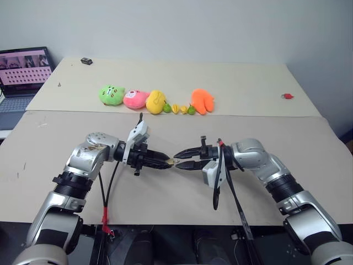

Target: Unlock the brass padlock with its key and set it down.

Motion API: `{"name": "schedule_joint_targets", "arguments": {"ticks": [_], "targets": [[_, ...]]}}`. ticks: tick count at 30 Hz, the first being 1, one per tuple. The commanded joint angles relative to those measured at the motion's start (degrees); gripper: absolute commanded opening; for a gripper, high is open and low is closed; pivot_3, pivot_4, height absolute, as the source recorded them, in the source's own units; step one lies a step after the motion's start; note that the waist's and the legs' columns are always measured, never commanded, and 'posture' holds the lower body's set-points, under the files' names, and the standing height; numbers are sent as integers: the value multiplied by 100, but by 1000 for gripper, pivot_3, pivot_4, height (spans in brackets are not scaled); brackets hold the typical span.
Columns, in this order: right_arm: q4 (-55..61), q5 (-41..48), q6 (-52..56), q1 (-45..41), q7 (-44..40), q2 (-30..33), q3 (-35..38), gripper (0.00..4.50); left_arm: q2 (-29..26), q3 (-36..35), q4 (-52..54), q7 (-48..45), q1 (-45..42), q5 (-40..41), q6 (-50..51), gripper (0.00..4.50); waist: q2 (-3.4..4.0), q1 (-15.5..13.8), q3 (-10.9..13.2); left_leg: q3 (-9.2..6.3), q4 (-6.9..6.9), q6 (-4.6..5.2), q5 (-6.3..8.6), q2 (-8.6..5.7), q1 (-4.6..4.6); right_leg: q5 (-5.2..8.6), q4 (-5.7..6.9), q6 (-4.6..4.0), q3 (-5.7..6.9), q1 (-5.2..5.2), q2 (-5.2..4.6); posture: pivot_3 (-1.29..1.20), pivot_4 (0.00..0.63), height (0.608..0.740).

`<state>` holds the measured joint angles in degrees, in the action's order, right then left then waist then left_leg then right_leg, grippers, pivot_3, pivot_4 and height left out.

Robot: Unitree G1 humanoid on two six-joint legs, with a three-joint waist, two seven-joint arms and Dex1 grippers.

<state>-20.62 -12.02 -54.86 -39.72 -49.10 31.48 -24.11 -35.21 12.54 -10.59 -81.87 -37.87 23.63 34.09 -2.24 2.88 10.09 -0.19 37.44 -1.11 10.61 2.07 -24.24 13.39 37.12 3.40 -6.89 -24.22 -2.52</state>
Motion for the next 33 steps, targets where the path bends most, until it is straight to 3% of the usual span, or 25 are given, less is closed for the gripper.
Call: {"name": "schedule_joint_targets", "arguments": {"ticks": [1,33], "targets": [[38,135,-119,-153,108,-6,84,1668,-48,-119,258,-3,-52,92,38,832,0,-1,0,0,0,0,0,0,0,0,0,0,0,0,0,0,150,717],[437,524,6,-44,-85,224,58,1668,-36,-124,400,137,88,192,157,832,-1,4,1,1,4,0,0,-2,-4,0,-1,0,-1,1,-4,0,150,717]]}}
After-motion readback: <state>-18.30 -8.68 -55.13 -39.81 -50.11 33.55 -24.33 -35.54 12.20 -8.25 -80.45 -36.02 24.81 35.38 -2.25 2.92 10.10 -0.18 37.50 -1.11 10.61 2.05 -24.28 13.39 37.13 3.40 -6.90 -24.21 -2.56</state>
